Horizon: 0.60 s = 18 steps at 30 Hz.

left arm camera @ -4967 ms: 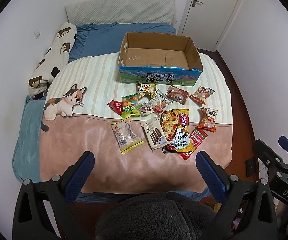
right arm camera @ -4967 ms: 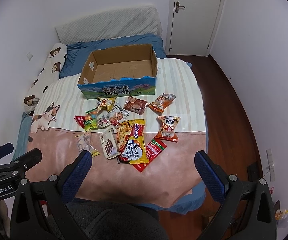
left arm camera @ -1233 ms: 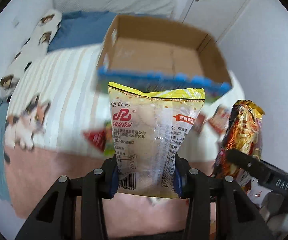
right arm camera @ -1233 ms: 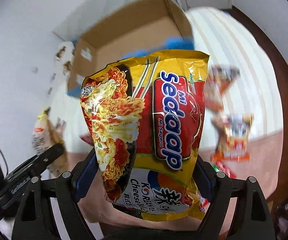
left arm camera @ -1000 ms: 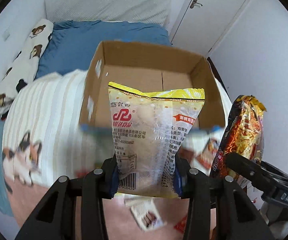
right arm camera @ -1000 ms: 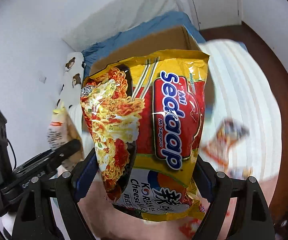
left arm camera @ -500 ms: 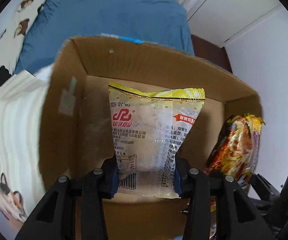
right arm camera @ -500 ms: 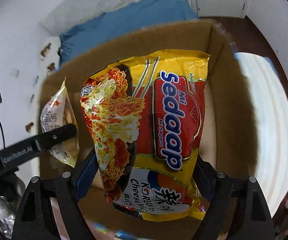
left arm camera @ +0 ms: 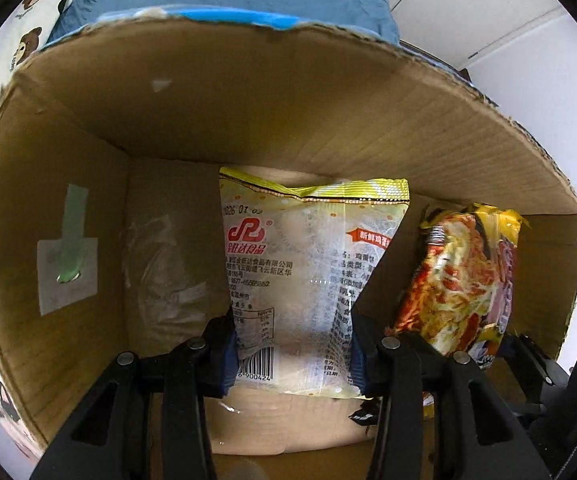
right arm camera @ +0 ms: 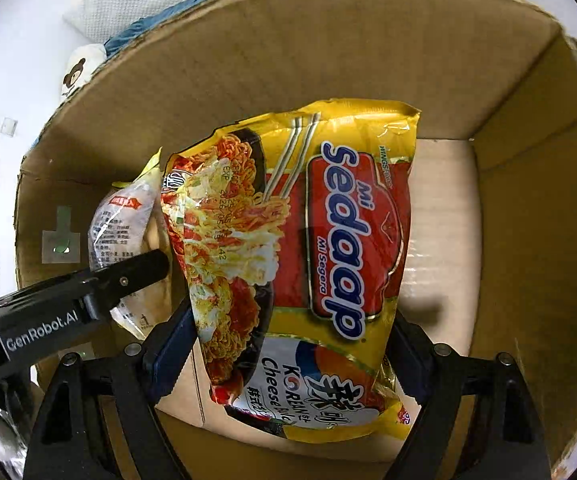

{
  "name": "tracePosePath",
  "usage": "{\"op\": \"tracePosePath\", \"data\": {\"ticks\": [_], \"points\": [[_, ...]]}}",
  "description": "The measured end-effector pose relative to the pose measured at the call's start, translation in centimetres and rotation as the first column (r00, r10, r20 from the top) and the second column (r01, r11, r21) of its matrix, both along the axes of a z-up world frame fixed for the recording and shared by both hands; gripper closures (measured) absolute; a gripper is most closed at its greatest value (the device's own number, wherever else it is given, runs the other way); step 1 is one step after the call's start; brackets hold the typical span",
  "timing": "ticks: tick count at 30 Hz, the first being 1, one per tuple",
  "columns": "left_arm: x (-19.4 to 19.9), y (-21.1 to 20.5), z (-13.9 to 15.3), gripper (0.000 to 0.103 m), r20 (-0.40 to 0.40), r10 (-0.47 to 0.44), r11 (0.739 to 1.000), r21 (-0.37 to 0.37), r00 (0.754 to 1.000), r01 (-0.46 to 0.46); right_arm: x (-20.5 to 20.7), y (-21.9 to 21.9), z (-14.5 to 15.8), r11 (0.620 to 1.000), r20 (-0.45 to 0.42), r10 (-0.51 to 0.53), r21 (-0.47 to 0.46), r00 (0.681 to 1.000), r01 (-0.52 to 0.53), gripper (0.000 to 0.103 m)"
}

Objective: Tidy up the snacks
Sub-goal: 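Carry the bread bag with the left tool into the box while the right tool carries the noodle pack there, then open both tools to release the packs in the box and withdraw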

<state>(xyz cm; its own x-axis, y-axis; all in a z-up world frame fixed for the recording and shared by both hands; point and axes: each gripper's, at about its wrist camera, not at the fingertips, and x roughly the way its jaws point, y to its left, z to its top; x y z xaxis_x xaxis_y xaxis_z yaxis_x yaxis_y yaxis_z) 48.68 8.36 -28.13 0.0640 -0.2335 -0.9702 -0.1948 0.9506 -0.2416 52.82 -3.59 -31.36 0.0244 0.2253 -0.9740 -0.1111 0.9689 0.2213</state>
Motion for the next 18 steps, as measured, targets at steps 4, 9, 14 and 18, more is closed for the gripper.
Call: {"op": "tracePosePath", "data": {"ticks": [4,9,14,18], "points": [[-0.4,-1.0,0.5,0.044,0.017,-0.024,0.999,0.025,1.000,0.023,0.2,-0.7,-0.7,1.000,-0.047,0.020,-0.004,0.999,-0.020,0.013],[-1.6,-1.5,1.9,0.006,0.060,-0.026,0.999,0.032,0.998,0.024,-0.4,-0.1,0.5,0.999,-0.022,0.043,-0.009,0.999,-0.043,0.003],[-3.3,-2.1,3.8,0.006,0.092,-0.026,1.000,0.016,0.995,0.024,-2.2,-0.3,2.7,0.999,0.007,0.046,-0.019,0.999,-0.046,0.003],[-4.6,-1.8,5.7,0.006,0.141,-0.026,0.999,0.045,0.990,0.020,-4.4,-0.5,4.7,0.999,0.036,0.039,-0.018,0.999,-0.038,0.003]]}}
